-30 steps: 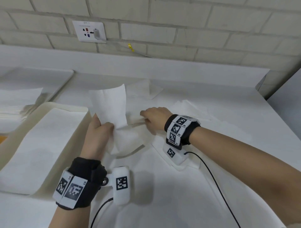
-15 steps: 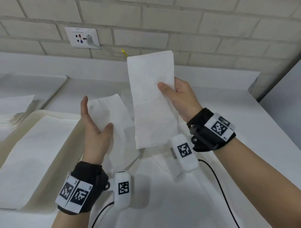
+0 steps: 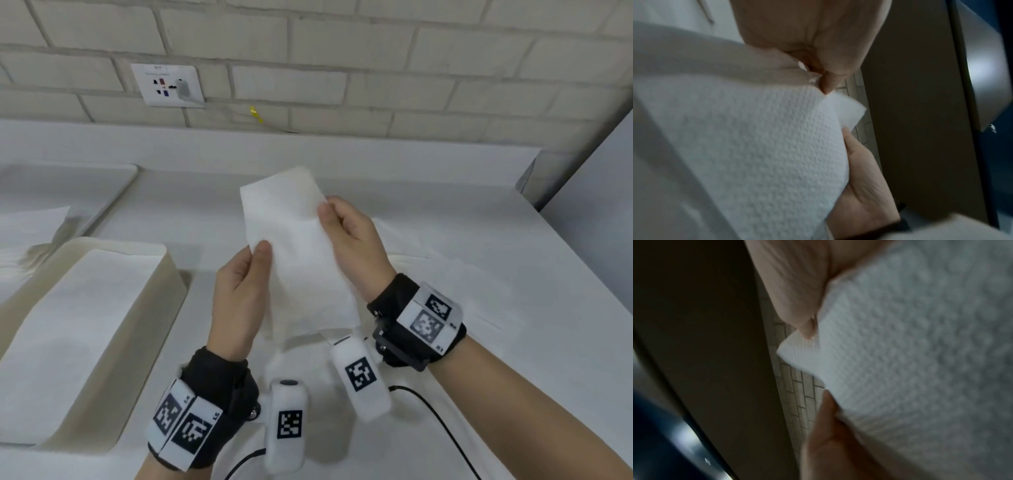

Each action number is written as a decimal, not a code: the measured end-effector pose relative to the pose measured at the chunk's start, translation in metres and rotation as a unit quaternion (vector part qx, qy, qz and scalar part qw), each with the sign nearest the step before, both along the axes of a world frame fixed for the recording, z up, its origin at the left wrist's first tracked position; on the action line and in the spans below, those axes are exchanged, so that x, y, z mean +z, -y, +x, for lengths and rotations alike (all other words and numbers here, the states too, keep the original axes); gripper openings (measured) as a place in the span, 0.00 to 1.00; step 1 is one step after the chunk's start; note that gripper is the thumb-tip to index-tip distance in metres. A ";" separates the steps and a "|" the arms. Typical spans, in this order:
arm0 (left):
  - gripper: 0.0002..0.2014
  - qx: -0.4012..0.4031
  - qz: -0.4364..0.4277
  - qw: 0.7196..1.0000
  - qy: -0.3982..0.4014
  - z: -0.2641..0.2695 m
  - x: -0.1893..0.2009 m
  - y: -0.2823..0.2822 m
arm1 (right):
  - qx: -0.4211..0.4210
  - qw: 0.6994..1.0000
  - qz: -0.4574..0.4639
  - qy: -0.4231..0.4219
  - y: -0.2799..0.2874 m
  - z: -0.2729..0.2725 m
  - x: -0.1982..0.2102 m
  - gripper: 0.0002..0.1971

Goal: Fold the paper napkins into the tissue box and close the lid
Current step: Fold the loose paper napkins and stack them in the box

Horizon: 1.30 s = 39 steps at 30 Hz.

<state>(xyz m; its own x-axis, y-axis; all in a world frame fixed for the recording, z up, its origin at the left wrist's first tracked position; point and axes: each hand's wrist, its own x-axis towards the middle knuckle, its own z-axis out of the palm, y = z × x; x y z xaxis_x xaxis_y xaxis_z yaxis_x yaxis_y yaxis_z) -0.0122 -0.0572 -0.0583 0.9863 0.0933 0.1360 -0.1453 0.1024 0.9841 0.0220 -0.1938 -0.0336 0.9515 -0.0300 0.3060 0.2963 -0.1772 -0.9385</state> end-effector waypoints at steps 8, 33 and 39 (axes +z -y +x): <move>0.08 -0.026 -0.045 0.998 -0.023 0.000 -0.007 -0.011 | -0.009 0.991 -0.107 -0.084 0.002 -0.005 -0.015 0.15; 0.26 0.083 -0.026 0.993 -0.079 0.014 -0.027 -0.055 | 0.097 0.783 -0.592 -0.167 -0.019 0.133 -0.021 0.33; 0.26 0.079 -0.027 0.994 -0.064 0.011 -0.026 -0.059 | 0.095 0.754 -0.627 -0.171 -0.022 0.167 -0.047 0.39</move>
<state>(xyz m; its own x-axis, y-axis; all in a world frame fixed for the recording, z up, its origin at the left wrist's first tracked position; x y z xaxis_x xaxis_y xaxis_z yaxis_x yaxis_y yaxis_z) -0.0016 0.0014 -0.0840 0.9675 0.2529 0.0001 -0.0373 0.1421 0.9892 0.1889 -0.1715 -0.0809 0.9317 0.2260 -0.2842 0.2073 -0.9737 -0.0948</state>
